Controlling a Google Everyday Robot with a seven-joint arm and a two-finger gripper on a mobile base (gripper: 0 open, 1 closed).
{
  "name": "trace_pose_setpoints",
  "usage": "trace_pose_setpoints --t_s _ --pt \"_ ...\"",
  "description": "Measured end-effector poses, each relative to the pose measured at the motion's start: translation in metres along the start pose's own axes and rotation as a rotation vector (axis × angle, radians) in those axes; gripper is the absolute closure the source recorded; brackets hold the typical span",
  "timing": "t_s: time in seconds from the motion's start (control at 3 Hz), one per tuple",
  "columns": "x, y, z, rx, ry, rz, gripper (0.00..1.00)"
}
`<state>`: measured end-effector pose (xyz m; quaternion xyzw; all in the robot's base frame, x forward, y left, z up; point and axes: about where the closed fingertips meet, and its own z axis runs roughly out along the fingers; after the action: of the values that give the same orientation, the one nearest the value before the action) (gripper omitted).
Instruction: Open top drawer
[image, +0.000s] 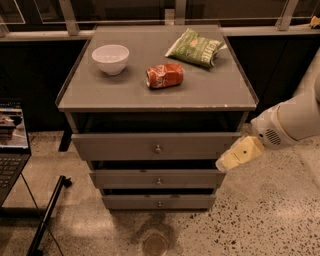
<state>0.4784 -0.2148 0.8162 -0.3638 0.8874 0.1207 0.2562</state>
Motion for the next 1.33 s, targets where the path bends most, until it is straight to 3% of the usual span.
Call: trace_pose_setpoints --t_s 0.33,1.33 --pt "0.0004 -0.0008 0.0020 -0.001 -0.001 0.004 0.18" --pt "0.0013 -0.0002 0.0057 0.015 -0.022 0.003 0.88"
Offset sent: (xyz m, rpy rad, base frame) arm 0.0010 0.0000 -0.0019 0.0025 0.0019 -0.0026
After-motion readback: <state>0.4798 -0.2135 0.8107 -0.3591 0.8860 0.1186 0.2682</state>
